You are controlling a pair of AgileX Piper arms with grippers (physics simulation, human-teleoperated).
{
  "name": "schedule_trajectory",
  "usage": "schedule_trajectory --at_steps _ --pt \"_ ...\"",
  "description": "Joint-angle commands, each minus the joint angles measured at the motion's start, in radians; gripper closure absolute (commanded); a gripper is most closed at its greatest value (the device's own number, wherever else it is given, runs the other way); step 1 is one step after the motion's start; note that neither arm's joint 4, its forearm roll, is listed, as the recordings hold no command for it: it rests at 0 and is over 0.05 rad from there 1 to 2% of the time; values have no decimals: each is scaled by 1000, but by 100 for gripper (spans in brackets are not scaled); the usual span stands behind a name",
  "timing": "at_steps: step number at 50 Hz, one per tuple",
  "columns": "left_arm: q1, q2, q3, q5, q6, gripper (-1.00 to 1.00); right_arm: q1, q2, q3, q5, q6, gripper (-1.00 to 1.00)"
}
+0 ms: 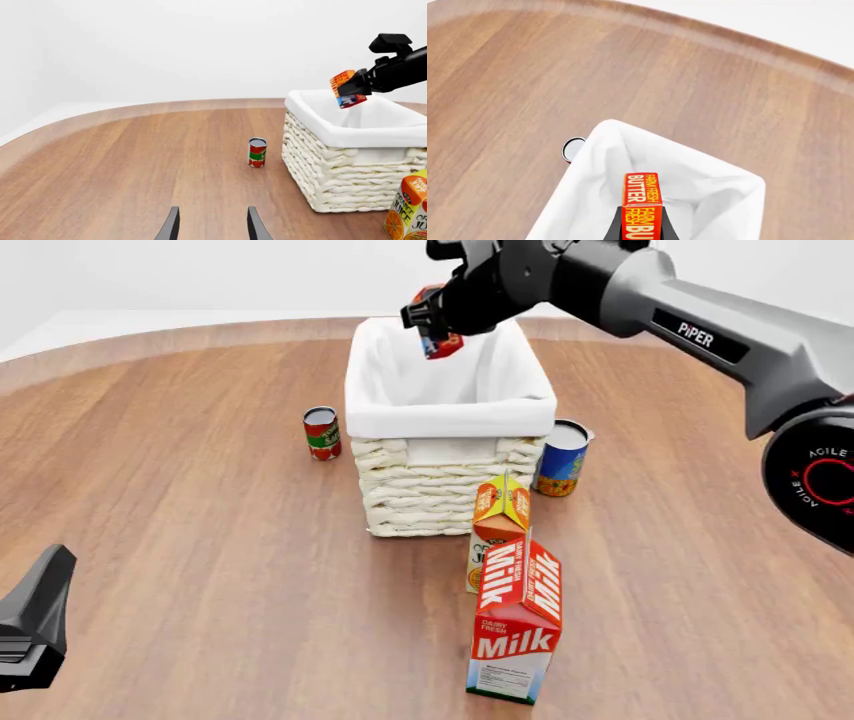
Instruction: Pick up the butter and put it in the basket.
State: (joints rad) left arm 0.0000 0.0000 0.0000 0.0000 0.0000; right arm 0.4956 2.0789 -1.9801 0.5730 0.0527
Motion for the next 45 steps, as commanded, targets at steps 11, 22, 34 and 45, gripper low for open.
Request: schedule_trajectory --at_steps 11,22,34,45 --pt "0 0 0 0 0 -100 4 11 -11 -22 19 100" --pt "0 0 0 0 0 -100 5 28 -20 -27 25 100" --pt "0 0 0 0 0 -100 3 42 -22 -32 28 100" --pt "0 0 0 0 0 -100 4 48 -32 -27 29 100"
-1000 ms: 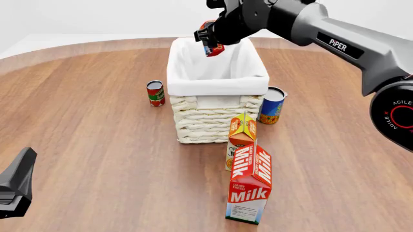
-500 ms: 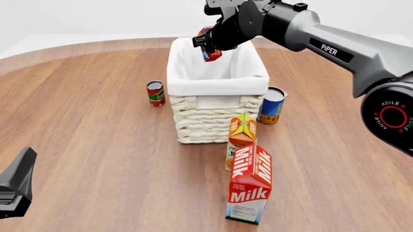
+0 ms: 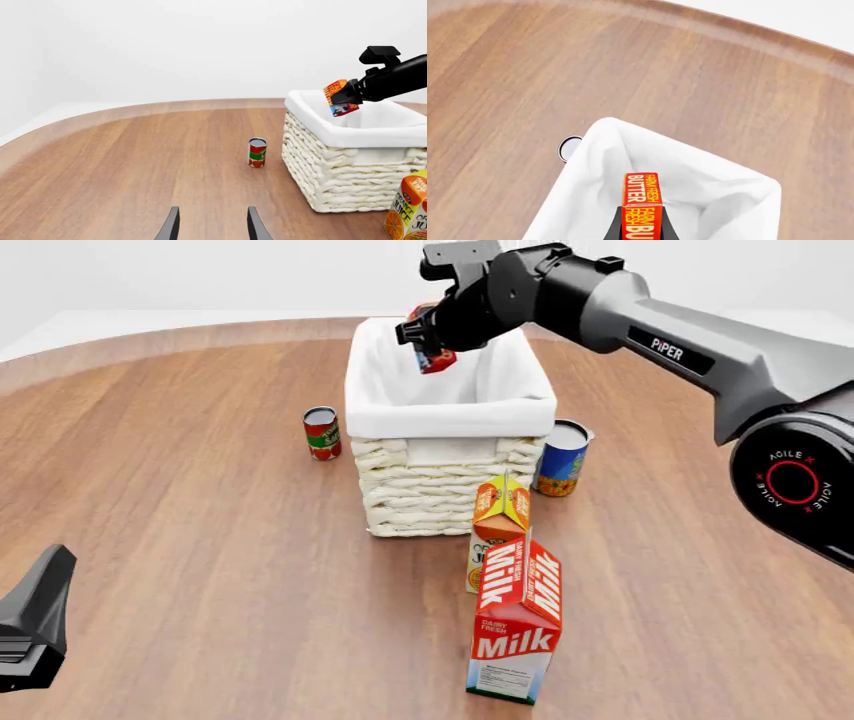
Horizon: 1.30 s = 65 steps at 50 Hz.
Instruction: Pick up the butter and put it in the basket.
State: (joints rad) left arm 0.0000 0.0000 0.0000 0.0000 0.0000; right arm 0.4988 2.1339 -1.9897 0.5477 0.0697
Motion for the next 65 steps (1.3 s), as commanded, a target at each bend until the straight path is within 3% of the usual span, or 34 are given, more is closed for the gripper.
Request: schedule_trajectory --at_steps 1,22,23,32,39,45,46,48,51,52,54,63,65 --pt "0 0 0 0 0 -100 1 -7 -23 -2 11 100" --pt "0 0 0 0 0 -100 -9 3 -31 -4 11 100" --pt "0 0 0 0 0 -100 -17 10 -44 5 1 -100" --pt "0 0 0 0 0 -100 -22 -17 -41 15 -5 -100" --pt "0 0 0 0 0 -100 -5 -155 84 -16 -21 -100" --pt "0 0 0 0 0 -100 48 -468 359 -104 -34 -100" --pt "0 0 0 0 0 -100 43 -580 448 -123 -67 -100" --pt "0 0 0 0 0 -100 56 -758 575 -143 -80 -100" --pt "0 0 0 0 0 -100 67 -887 661 -143 -95 -100" --pt "0 0 0 0 0 -100 71 -1022 745 -136 -99 -100" --pt "0 0 0 0 0 -100 73 -1108 814 -132 -112 -100" --pt "0 0 0 0 0 -100 63 -1574 1228 -175 -74 -100" --pt "0 0 0 0 0 -100 42 -1659 1303 -185 -92 -100"
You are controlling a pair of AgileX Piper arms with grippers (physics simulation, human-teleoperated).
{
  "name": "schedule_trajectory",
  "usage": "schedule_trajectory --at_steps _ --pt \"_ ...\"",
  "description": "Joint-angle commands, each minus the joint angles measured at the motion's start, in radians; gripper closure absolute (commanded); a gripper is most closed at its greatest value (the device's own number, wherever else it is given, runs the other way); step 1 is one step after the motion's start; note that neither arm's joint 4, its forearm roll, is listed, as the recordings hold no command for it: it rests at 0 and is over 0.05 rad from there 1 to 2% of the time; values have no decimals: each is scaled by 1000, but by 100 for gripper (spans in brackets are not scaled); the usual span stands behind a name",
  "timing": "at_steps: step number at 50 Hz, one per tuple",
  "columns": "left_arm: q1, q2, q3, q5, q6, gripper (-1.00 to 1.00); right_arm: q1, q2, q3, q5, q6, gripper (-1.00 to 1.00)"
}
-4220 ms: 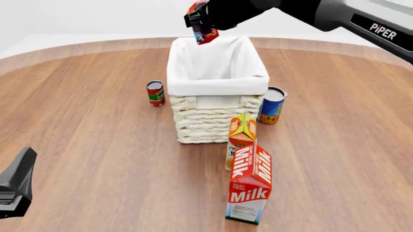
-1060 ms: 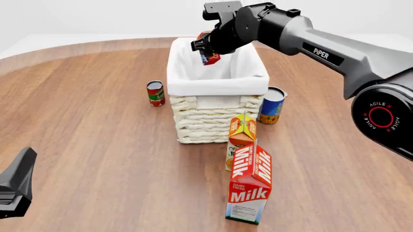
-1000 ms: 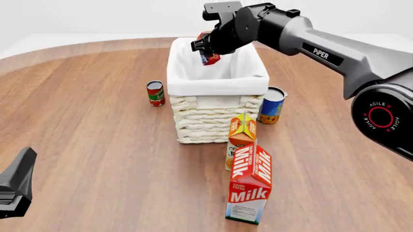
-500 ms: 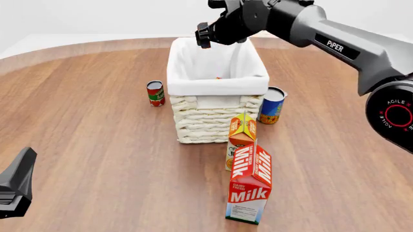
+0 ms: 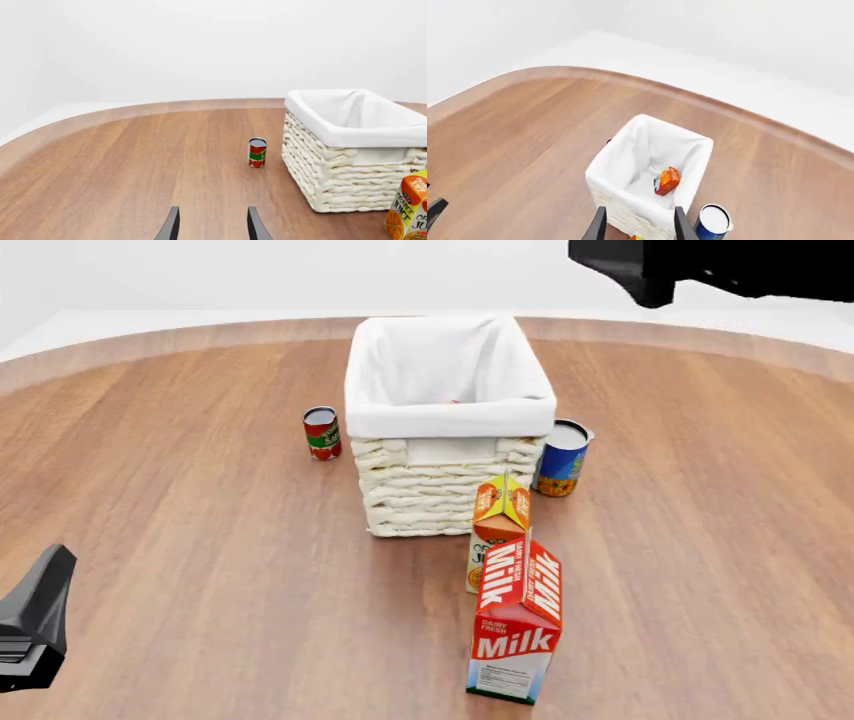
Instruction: Pick up the butter and put it in the basket.
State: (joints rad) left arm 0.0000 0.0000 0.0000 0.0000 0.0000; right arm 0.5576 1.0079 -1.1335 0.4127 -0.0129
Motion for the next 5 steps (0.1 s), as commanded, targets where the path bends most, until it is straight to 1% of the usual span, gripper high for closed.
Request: schedule_trajectory --at_steps 1,2,3,4,5 --pt "0 0 0 0 0 -100 -23 -593 485 -53 -9 -100" --pt "0 0 0 0 0 -100 -48 -700 566 -58 -14 -100" --pt "0 0 0 0 0 -100 -57 -753 613 -58 -13 -100" --pt "0 0 0 0 0 -100 -57 -754 614 -58 -13 -100" --pt "0 0 0 0 0 -100 -64 -869 679 -51 -19 -100"
